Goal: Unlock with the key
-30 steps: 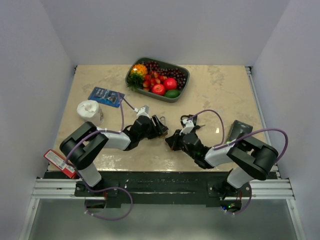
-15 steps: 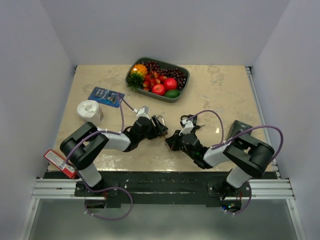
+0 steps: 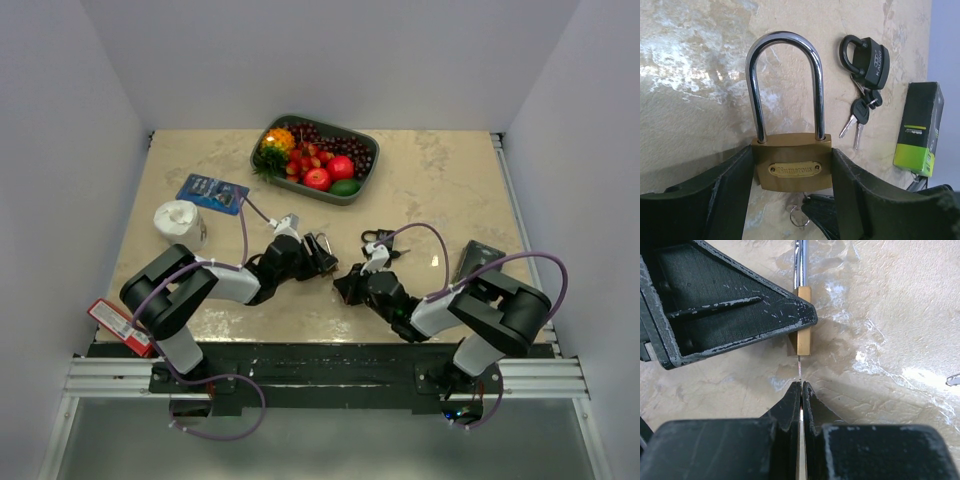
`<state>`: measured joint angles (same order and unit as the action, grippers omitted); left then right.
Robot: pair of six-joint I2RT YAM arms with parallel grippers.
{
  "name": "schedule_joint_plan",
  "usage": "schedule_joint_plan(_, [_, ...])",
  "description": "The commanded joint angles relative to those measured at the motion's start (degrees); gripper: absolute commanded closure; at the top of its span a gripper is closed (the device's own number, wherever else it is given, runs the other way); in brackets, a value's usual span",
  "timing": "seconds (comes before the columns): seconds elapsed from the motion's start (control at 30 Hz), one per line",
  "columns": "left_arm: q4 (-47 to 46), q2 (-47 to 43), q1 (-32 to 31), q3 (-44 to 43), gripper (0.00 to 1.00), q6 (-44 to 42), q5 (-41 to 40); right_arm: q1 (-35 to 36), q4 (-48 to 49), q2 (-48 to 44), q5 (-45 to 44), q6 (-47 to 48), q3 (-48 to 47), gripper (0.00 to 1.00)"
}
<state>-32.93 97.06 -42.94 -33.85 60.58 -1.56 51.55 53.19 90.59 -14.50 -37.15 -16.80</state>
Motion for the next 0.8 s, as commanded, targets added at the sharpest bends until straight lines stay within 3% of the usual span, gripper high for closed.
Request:
schedule_joint_plan(0.0, [2.25,-0.73,-2.41,2.2,1.0,-1.95,9.91,-1.1,8.16,-1.99,-9.4,3.22,0.45,1.0])
schedule_joint_plan(0.4, [-0.12,-0.82,-2.06,3.17,1.0,-0.37,14.39,-1.19,17.12,3.36,-7.47,5.15,1.59,1.0])
schedule_joint_plan(0.77, [-0.56,0.41,-2.32,3.96,1.0,-0.28,15.63,-1.28,17.39,1.88,-9.32,7.26,0.98,1.0])
